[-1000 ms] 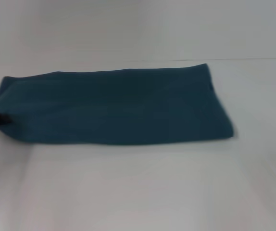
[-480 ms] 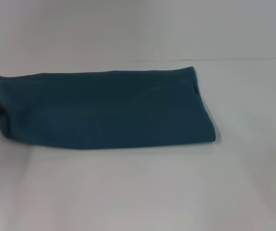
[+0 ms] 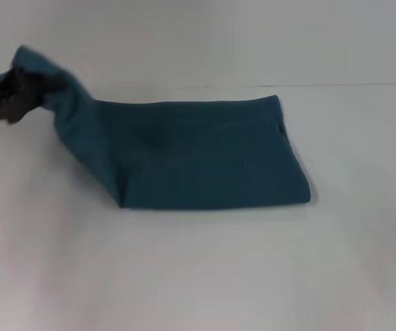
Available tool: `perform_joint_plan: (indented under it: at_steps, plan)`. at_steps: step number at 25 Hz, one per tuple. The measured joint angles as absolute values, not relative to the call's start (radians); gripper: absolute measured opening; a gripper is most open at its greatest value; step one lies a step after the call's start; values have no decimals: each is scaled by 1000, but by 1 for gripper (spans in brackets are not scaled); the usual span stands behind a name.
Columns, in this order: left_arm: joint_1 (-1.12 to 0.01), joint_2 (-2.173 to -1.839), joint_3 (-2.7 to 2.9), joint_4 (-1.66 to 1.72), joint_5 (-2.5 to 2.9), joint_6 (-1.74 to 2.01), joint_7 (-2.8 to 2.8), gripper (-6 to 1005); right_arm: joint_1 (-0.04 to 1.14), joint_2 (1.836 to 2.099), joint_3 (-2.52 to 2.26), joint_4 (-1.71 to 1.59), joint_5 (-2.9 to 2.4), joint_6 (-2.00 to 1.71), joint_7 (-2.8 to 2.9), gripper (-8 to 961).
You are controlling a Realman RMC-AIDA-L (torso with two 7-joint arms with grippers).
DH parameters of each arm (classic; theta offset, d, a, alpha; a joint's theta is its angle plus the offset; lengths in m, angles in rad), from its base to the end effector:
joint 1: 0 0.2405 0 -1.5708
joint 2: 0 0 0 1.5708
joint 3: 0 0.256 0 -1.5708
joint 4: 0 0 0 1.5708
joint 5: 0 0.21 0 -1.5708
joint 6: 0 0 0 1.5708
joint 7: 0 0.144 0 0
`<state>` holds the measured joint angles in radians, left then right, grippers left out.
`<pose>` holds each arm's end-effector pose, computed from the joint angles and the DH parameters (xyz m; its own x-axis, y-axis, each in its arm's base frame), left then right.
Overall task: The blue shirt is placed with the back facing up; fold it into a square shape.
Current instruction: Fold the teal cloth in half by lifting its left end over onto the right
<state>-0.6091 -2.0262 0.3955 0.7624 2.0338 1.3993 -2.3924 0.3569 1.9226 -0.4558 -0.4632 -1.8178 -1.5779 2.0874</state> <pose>-0.2742 0.3887 0.0864 -0.0278 0.6959 0.7176 0.9549 -0.1939 0.2250 0.3482 0.2927 0.0769 -0.0918 -0.6989 -0.7093 -0.9197 -0.2135 0.3294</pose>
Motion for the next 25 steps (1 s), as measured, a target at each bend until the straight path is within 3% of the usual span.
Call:
perform_joint_plan:
  at_steps: [6,18,25]
  plan:
    - [-697,-2030,477,761,2032,1416,-2394,51,355,1924,-462,-463,-1818,-1572,2085,715]
    - [-837,-2144,760,748,2031,1196,-2385,51,357,1927,-487,-463,-1818,-1551,2085,709]
    - [-869,-2168,971,728,2023,1037,-2390,71,356,1927,-489,-454,-1818,-1550,2084,705]
